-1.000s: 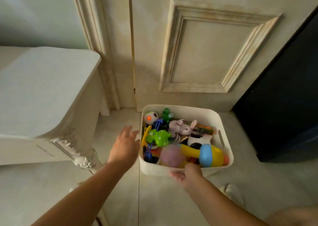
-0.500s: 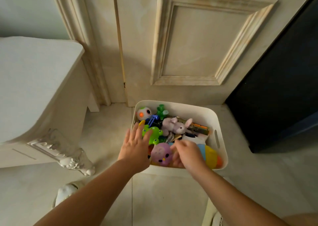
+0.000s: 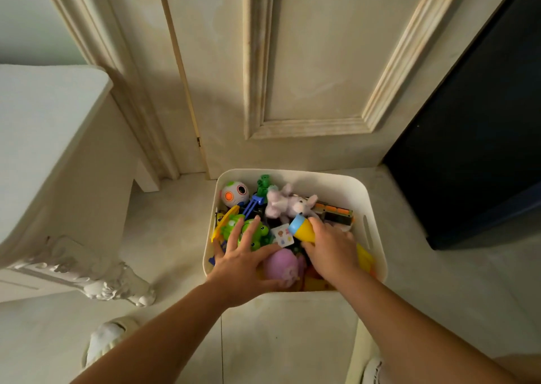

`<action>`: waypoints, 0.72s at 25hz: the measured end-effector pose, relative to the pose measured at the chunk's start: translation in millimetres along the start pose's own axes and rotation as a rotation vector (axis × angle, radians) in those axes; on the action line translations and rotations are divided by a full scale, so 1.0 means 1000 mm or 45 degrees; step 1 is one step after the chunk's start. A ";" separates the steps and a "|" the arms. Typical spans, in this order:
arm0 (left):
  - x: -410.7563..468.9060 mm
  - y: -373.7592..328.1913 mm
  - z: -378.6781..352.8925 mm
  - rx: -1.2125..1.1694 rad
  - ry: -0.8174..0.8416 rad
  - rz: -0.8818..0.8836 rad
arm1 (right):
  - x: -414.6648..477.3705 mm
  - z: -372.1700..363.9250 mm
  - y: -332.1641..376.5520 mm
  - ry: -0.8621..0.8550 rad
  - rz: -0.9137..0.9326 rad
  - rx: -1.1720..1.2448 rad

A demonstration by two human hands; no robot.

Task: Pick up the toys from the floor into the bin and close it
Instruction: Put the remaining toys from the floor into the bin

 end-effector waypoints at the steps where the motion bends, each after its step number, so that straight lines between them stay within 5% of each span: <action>1: -0.002 0.000 -0.003 -0.024 0.007 0.041 | -0.003 -0.003 0.004 0.007 0.056 -0.037; 5: -0.022 -0.007 -0.006 -0.070 -0.129 0.187 | -0.027 -0.004 0.020 -0.076 0.043 -0.082; 10: -0.033 -0.013 0.014 0.121 -0.372 0.047 | -0.048 -0.015 0.058 0.041 0.227 -0.019; 18: -0.008 0.001 -0.008 0.172 -0.115 0.035 | -0.019 -0.043 0.069 0.218 0.299 0.019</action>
Point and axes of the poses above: each hand's wrist, its own x-axis towards the middle knuckle, its own z-axis out of the back of the hand, y = z × x, the point moved 10 cm from there along x, towards the middle knuckle, and after that the axes turned 15 degrees about -x, right-handed, at the moved point
